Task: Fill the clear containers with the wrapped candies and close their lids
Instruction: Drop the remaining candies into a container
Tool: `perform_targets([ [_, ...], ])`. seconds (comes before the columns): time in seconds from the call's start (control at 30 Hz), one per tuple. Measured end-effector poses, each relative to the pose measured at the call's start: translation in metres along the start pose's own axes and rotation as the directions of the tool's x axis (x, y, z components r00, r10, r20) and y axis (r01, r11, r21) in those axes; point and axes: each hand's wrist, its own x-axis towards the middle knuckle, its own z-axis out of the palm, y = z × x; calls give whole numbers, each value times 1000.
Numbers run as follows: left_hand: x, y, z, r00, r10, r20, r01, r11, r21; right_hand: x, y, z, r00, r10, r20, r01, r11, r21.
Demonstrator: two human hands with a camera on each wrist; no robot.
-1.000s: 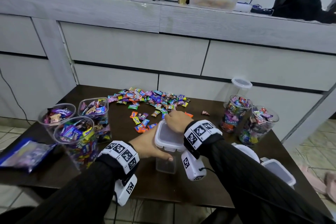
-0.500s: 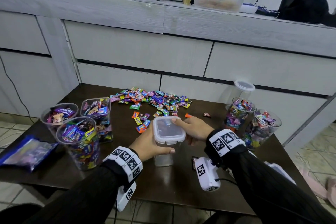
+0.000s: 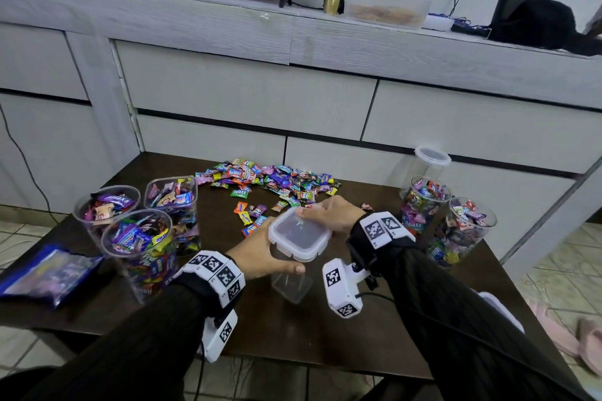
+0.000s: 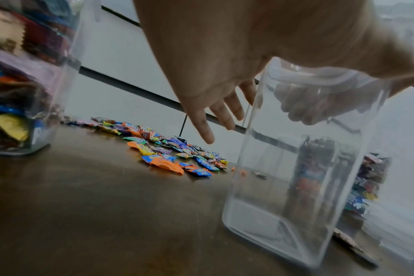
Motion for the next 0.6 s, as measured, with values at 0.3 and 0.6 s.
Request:
perform_targets([
  [0.3, -4, -13, 13, 997, 19, -81, -13, 997, 76, -19, -4, -1, 992, 115, -58, -124, 971, -203],
  [0.6, -1, -6, 14, 997, 33, -75, -17, 977, 213, -17, 13, -1, 995, 86, -48, -94, 980, -177],
])
